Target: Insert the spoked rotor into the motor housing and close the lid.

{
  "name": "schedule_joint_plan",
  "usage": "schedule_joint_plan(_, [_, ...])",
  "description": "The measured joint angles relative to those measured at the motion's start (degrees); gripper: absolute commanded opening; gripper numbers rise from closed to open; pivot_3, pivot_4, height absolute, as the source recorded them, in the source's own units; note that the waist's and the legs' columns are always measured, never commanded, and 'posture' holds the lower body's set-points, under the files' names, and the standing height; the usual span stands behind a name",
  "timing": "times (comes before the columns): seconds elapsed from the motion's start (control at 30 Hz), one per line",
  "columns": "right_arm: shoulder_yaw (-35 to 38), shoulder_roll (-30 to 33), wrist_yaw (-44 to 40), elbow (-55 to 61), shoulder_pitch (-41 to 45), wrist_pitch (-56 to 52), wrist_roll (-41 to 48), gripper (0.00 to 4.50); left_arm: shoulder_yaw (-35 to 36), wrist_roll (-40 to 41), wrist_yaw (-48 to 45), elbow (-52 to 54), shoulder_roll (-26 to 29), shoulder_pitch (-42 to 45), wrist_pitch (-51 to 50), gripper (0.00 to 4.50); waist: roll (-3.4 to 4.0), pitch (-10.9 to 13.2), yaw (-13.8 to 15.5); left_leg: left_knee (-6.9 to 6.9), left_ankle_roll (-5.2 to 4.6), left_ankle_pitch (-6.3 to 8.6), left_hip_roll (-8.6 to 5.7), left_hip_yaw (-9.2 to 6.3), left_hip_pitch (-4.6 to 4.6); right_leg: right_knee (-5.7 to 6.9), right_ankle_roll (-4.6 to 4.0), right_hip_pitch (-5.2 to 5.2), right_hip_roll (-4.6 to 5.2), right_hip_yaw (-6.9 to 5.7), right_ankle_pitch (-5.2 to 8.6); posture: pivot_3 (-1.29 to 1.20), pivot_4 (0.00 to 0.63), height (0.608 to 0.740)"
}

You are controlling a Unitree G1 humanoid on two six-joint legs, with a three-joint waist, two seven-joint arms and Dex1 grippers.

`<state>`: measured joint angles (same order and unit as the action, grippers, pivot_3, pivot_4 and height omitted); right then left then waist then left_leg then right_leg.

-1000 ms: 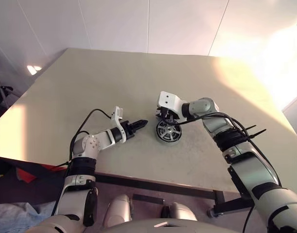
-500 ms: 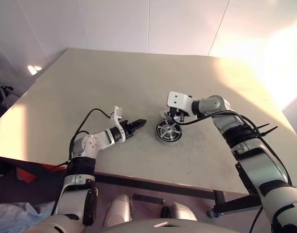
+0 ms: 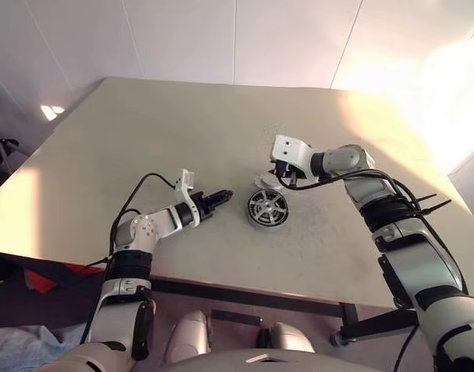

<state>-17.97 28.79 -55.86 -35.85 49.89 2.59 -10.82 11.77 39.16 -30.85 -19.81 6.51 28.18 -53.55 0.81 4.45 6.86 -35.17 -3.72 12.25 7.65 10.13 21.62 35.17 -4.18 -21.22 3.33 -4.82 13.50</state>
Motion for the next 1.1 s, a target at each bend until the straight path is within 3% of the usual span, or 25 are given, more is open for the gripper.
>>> schedule_joint_plan(0.5, [-0.3, -1.7, 0.0, -6.5, -0.2, -0.2, -0.5, 1.26, 0.1, 0.0, 0.1, 0.5, 0.3, -0.5, -0.1, 2.1, 0.0, 0.0, 0.0, -0.09, 0.0, 0.01, 0.0, 0.0, 0.03, 0.03, 0.0, 0.0, 0.01, 0.0, 0.0, 0.0, 0.0, 0.74])
schedule_joint_plan(1.1, [-0.1, -2.3, -0.5, -3.7, -1.4, -1.2, -0.1, 1.26, 0.1, 0.0, 0.6, 0.8, 0.3, -1.2, -0.1, 2.1, 0.0, 0.0, 0.0, -0.1, -0.01, 0.01, 0.0, 0.0, 0.02, 0.04, 0.0, 0.02, 0.01, 0.0, 0.0, 0.0, 0.0, 0.74])
